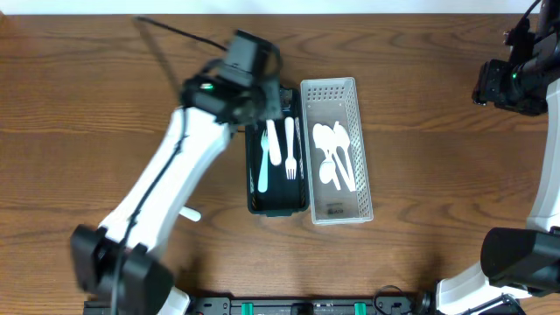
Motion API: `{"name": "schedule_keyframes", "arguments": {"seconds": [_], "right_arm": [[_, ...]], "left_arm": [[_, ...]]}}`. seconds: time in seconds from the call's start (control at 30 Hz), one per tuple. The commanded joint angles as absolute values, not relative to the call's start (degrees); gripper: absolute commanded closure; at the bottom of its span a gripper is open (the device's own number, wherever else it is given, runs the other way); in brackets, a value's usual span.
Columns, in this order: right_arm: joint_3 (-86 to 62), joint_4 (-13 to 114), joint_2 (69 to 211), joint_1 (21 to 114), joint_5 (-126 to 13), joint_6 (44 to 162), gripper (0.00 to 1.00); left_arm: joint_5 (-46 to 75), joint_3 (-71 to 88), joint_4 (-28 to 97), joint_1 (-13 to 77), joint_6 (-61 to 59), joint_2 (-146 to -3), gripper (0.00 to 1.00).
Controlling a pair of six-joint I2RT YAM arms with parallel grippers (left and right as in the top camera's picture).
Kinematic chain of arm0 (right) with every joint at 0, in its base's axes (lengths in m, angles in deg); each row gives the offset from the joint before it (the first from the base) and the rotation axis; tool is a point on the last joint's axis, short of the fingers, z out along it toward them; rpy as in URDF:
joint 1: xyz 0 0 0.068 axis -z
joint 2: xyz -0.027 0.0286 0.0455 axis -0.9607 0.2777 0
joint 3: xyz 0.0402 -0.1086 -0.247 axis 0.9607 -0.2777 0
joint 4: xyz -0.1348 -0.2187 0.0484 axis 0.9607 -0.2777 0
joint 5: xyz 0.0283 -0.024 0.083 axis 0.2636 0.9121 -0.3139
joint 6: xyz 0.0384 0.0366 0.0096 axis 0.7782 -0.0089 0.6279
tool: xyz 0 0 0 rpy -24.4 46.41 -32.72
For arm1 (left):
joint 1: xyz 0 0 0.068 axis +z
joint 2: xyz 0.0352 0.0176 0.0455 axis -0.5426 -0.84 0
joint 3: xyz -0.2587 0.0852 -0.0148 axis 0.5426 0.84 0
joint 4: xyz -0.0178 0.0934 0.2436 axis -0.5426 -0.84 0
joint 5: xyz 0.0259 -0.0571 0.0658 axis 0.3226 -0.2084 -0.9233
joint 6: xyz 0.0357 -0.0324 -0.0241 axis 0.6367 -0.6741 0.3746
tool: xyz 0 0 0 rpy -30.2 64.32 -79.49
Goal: Pack container
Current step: 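Carry the spoon into the green basket and open the left gripper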
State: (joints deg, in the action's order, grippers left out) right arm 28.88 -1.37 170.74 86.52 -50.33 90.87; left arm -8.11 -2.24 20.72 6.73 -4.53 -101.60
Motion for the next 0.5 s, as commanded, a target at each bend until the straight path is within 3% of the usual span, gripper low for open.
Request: {"name": "schedule_keyframes", "arguments": {"seconds": [0.0,0.4,0.47], "right_arm": [[29.6,-1.8,170.6,87.0,-50.6,90.2,0.41],[29.6,-2.3,170.6,87.0,-52.1,90.2,0.41],[29.6,-2.3,170.6,87.0,-52.1,90.2,0.41]], "left_arm": [[-8.2,-2.1,19.0,6.0,0.3,-107.5,0.94],[-8.2,-2.1,17.2,5.8,5.0,-119.5,0.92],[-8.3,-2.1,17.2,5.8,6.5,-119.5,0.75]]}}
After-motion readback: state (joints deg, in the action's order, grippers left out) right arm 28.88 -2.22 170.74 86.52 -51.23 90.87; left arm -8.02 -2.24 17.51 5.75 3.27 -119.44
